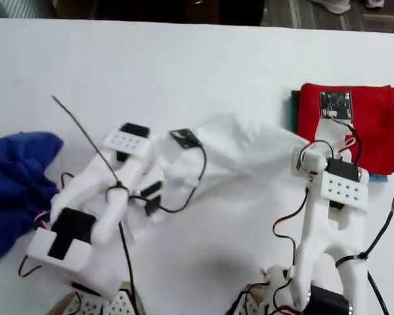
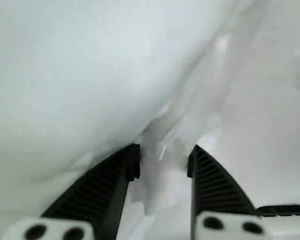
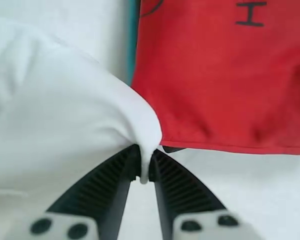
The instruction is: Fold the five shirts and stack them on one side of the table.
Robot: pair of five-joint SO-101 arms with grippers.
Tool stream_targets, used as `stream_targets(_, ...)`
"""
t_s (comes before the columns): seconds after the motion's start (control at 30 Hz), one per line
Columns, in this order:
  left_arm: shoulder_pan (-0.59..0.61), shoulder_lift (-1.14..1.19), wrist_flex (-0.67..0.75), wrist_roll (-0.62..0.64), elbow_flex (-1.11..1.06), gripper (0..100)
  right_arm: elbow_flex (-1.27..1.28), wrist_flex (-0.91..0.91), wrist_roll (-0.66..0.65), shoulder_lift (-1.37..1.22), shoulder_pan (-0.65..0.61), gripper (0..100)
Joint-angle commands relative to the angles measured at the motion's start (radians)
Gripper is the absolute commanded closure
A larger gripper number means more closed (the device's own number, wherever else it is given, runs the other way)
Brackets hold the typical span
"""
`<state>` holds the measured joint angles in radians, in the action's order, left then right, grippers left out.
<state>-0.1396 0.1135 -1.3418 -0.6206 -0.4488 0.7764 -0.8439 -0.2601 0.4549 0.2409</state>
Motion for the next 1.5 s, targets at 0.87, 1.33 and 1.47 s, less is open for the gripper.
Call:
stream_targets(0.87, 0.120, -0.091, -0.443, -0.031, 0.834, 97, -0.215, 0.041, 0.044, 0.031, -0.104, 97.8)
stream_targets(1.33, 0.183, -0.262, -0.443, -0.021, 0.931, 97, -0.663, -0.097, 0.084, 0.031, -0.151, 97.8)
stream_targets(1.47, 0.140, -0.242, -0.442, -0.025, 0.685, 97, -0.601, -0.139, 0.081, 0.031, -0.200, 97.8)
